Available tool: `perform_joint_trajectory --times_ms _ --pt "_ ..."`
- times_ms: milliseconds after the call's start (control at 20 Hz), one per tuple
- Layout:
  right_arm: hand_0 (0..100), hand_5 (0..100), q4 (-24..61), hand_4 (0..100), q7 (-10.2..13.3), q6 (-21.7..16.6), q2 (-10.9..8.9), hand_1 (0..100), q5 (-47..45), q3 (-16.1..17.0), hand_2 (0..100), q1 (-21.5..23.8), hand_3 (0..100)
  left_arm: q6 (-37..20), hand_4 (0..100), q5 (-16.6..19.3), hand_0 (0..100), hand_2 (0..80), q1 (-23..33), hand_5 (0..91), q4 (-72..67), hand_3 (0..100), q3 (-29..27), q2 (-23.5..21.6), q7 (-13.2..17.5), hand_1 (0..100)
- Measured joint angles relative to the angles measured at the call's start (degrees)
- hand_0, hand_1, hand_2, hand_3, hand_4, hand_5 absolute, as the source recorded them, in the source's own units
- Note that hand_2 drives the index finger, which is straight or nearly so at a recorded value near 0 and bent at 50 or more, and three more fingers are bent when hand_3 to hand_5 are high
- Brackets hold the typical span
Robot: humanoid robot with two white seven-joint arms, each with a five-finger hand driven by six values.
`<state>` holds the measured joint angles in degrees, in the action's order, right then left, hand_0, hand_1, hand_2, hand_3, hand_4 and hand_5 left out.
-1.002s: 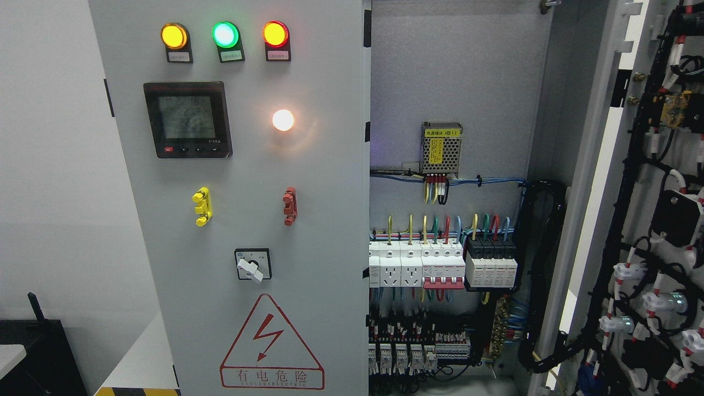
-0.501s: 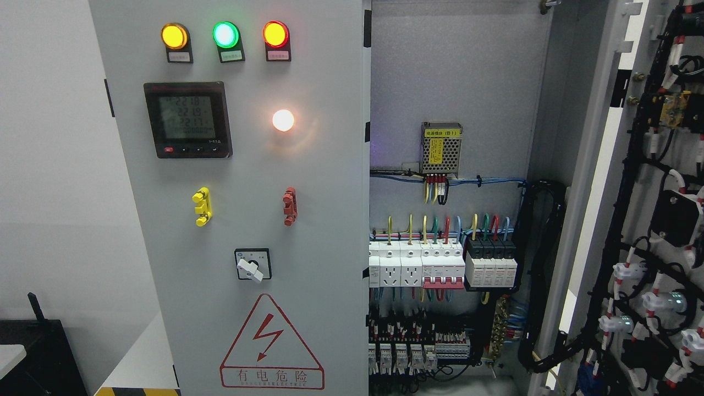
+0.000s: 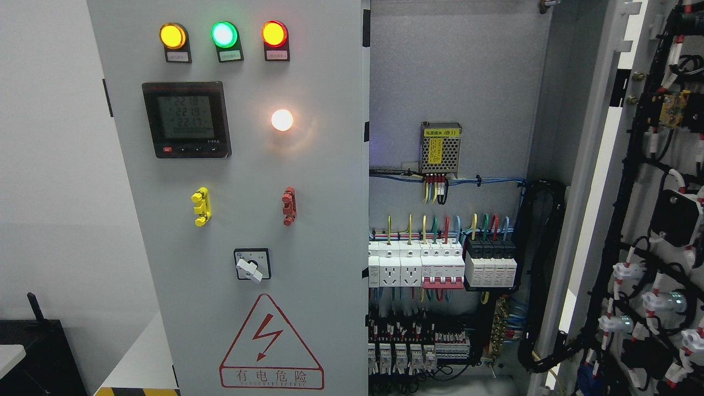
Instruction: Open door with both hands
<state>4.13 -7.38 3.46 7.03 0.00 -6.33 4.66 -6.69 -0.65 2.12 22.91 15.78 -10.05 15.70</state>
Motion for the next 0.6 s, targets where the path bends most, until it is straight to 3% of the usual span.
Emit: perform_joint_trajectory --times_ms 200,601 --pt "38 0 0.01 0 0.00 0.00 0.00 0 0.00 0.00 0 0.00 0 -0.21 0 0.36 0 0.0 -1.05 0.0 -7.53 0 -1.14 3.76 -3.51 0" --pt "38 0 0.04 0 0.00 0.00 0.00 0 0.00 0.02 0 0.00 0 0.30 0 2.79 0 0.0 -1.88 0.0 -17.34 0 -4.63 8.30 -4.84 0"
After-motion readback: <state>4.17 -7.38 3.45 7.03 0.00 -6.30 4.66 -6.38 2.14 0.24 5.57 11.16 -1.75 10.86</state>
